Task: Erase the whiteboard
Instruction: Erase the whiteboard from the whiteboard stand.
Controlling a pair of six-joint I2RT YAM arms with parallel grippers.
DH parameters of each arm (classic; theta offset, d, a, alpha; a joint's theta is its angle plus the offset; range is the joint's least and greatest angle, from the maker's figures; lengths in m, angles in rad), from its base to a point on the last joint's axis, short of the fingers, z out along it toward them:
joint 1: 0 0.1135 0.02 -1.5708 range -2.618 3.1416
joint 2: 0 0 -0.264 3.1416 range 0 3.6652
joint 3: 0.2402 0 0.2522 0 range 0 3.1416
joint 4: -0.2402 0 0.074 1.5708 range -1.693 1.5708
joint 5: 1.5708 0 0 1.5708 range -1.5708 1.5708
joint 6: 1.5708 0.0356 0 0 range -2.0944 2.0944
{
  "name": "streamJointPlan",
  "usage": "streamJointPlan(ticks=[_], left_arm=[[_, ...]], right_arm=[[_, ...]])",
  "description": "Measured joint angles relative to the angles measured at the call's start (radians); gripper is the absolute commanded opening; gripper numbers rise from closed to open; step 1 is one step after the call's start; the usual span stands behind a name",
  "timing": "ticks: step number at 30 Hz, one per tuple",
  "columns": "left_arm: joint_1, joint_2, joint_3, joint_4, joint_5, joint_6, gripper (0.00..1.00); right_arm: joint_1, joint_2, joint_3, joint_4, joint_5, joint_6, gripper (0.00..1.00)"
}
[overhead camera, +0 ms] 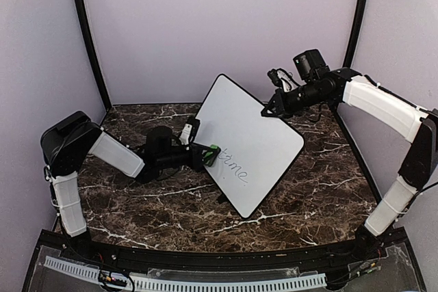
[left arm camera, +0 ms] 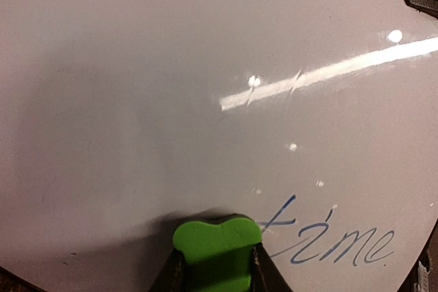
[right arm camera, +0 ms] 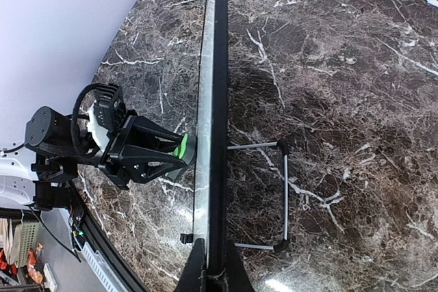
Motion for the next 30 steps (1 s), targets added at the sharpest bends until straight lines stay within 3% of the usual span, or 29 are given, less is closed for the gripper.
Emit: streamJointPlan(ticks=[10, 23, 30], left_arm=[[-0.034, 0.0, 0.057, 0.006, -0.016, -0.001, 0.0], [-0.096, -0.003, -0.019, 0.074, -0.18, 0.025, 0.0], [-0.108, -0.008, -0.065, 0.086, -0.203, 0.029, 0.0]], right_arm=[[0.0, 0.0, 0.0, -0.001, 0.006, 0.001, 0.0], [0.0, 0.0, 0.0, 0.001, 0.004, 0.0, 0.0], [0.0, 0.0, 0.0, 0.002, 0.003, 0.0, 0.0]])
